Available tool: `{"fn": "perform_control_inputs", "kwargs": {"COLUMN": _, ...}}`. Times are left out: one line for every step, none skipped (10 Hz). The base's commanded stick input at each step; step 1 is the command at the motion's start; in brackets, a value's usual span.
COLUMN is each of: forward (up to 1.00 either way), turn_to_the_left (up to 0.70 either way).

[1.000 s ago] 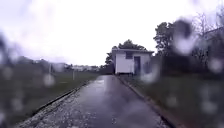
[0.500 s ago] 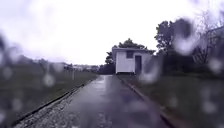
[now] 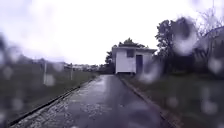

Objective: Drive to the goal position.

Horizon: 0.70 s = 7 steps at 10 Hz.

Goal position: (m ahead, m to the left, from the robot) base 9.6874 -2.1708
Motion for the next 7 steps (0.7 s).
{"fn": "perform_control_inputs", "kwargs": {"forward": 0.69, "turn_to_the_left": 0.00}}
{"fn": "perform_control_inputs", "kwargs": {"forward": 0.68, "turn_to_the_left": 0.00}}
{"fn": "perform_control_inputs", "kwargs": {"forward": 0.69, "turn_to_the_left": 0.00}}
{"fn": "perform_control_inputs", "kwargs": {"forward": 0.69, "turn_to_the_left": 0.00}}
{"fn": "perform_control_inputs", "kwargs": {"forward": 0.70, "turn_to_the_left": 0.00}}
{"fn": "perform_control_inputs", "kwargs": {"forward": 0.70, "turn_to_the_left": 0.00}}
{"fn": "perform_control_inputs", "kwargs": {"forward": 0.69, "turn_to_the_left": 0.00}}
